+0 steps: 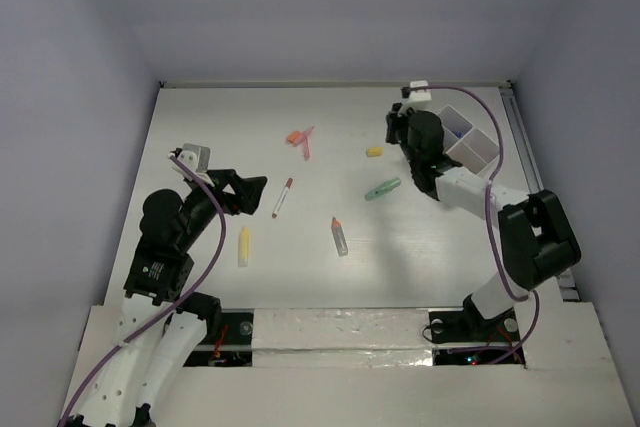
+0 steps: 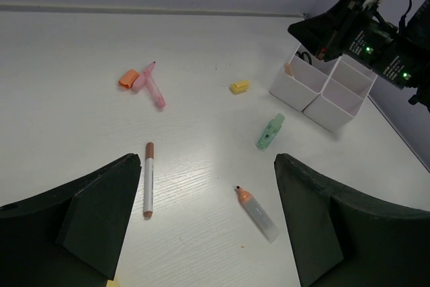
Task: Sort the stationery into containers
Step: Pick up the pen from the center of the board.
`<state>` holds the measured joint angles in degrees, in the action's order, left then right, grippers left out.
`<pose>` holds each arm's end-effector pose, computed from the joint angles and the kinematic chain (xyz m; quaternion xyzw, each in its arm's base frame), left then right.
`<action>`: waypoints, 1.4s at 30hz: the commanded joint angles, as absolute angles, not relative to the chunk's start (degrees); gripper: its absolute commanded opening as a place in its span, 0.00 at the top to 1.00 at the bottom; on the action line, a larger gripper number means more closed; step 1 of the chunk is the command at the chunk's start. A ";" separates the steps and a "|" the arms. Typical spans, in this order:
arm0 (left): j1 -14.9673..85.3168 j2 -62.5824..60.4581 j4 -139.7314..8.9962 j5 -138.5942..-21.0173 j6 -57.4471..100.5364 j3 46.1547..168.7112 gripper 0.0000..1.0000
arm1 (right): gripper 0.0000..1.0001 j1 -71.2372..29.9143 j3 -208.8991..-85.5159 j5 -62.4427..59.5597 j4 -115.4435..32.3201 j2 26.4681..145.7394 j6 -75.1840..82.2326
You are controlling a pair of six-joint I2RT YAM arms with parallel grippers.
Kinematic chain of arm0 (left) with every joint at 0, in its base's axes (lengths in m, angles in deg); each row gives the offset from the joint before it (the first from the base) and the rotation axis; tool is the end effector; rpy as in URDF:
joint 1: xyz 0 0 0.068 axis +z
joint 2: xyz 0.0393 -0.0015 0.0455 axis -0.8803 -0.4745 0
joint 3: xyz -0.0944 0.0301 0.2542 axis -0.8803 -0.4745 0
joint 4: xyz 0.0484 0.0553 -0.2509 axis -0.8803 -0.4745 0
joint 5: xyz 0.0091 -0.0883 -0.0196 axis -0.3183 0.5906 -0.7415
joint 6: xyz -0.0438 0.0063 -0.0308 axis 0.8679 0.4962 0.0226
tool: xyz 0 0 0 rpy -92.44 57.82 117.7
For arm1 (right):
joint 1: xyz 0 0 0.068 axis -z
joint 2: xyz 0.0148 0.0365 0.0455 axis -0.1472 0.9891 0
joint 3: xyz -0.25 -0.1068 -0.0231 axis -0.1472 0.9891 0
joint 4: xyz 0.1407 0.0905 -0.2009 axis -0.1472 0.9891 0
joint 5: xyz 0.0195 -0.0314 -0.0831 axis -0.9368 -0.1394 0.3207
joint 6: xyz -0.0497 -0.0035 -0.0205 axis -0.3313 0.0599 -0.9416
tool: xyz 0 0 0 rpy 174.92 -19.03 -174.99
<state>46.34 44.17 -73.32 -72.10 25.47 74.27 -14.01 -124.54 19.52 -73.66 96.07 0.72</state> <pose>0.1253 -0.0445 0.3487 0.0997 0.6820 -0.2831 0.6670 0.3382 0.1310 0.2612 -0.0428 0.7442 0.0671 0.6632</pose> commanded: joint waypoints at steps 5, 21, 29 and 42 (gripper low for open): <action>46.64 46.74 -71.51 -75.58 24.73 75.96 0.22 | 0.90 -28.08 -139.68 4.10 -53.24 103.89 13.84; 47.88 49.73 -71.69 -76.38 25.17 75.96 0.22 | 0.37 -41.10 -166.84 4.69 -32.94 131.83 20.88; 47.35 50.00 -71.87 -76.46 25.08 75.87 0.21 | 0.47 -44.09 -175.80 14.01 -23.53 139.58 17.72; 47.35 49.91 -72.04 -77.08 24.99 76.05 0.21 | 0.61 -44.62 -186.17 23.07 -15.09 147.48 9.55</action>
